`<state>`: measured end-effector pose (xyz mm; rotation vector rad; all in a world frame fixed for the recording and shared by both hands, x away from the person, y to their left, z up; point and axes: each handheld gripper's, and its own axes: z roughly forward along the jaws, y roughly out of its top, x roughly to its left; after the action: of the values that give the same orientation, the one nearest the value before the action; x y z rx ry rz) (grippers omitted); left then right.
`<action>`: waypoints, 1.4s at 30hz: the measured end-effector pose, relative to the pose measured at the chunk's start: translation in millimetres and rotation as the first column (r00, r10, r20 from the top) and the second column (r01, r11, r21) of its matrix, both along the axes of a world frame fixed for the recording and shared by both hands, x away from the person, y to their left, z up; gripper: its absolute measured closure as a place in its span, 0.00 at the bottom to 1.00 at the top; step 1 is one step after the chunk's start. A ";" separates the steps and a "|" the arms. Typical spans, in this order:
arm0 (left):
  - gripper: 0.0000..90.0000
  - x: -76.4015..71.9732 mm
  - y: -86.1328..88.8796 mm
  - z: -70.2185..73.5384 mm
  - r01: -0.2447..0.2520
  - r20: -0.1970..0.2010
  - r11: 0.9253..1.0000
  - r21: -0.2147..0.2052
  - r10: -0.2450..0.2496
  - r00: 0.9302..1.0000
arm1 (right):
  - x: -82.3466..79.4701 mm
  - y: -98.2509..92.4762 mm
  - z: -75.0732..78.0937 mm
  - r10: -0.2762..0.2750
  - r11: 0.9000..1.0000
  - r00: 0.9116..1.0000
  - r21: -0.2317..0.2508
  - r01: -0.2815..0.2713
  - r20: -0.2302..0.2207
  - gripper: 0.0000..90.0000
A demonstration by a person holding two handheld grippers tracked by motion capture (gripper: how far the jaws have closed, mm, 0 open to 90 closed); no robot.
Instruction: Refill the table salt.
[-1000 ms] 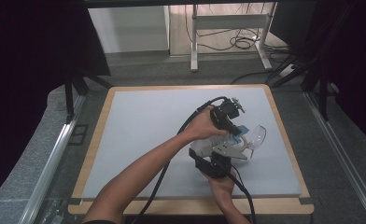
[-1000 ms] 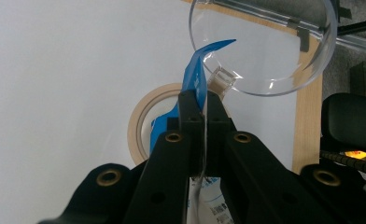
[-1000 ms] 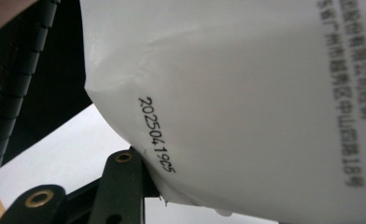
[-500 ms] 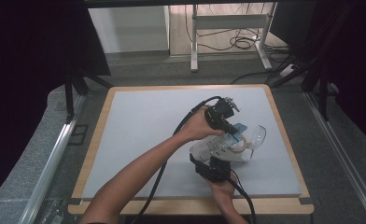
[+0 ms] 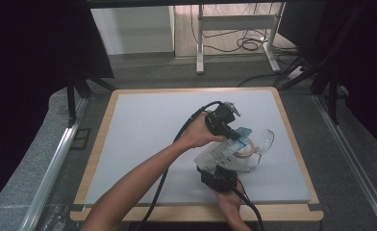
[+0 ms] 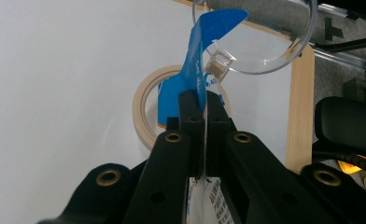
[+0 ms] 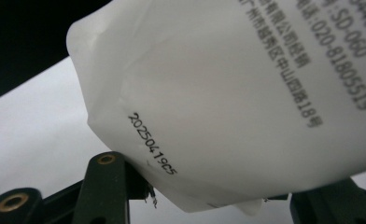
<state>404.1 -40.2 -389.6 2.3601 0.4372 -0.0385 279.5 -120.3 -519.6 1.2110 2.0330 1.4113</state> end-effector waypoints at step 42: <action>0.99 -19.7 53.1 0.2 -0.041 0.003 0.992 -0.123 0.042 0.999 | 0.5 -13.3 -13.7 0.006 0.987 0.999 -0.158 -0.013 -0.046 0.43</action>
<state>384.4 12.9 -389.5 2.2290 0.4676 -0.0386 280.0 -133.7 -533.3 1.1774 2.1388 1.2108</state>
